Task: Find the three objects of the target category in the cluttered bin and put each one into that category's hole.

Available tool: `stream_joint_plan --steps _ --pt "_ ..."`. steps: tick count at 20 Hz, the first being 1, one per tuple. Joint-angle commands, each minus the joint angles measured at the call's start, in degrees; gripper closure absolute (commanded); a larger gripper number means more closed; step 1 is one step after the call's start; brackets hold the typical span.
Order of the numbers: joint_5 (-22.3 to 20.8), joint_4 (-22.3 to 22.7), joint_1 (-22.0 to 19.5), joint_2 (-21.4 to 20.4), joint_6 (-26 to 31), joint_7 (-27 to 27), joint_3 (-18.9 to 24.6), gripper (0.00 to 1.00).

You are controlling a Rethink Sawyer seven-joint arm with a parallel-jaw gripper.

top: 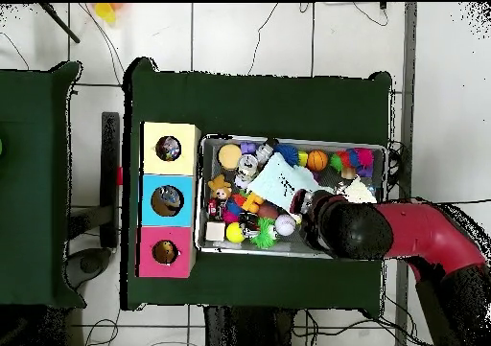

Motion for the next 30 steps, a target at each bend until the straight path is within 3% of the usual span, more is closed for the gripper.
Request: stream_joint_plan --steps 1,2,3,13,18,25,30 --pt "-5.0 4.1 0.2 0.0 0.8 -12.2 2.6 1.0" --pt "-5.5 4.1 0.3 0.0 0.6 -12.3 2.7 1.0" --pt "-6.0 4.1 0.2 0.0 0.1 -11.9 2.9 0.0" --pt "-7.8 3.9 1.8 -0.7 1.0 -10.1 1.9 0.0" --pt "-8.7 2.6 6.3 0.9 -0.5 -6.6 1.6 0.0" --pt "-10.1 1.6 16.1 -5.5 0.5 2.7 -3.4 0.0" --pt "-11.4 -1.0 19.6 -1.2 -1.9 5.1 -7.3 0.0"
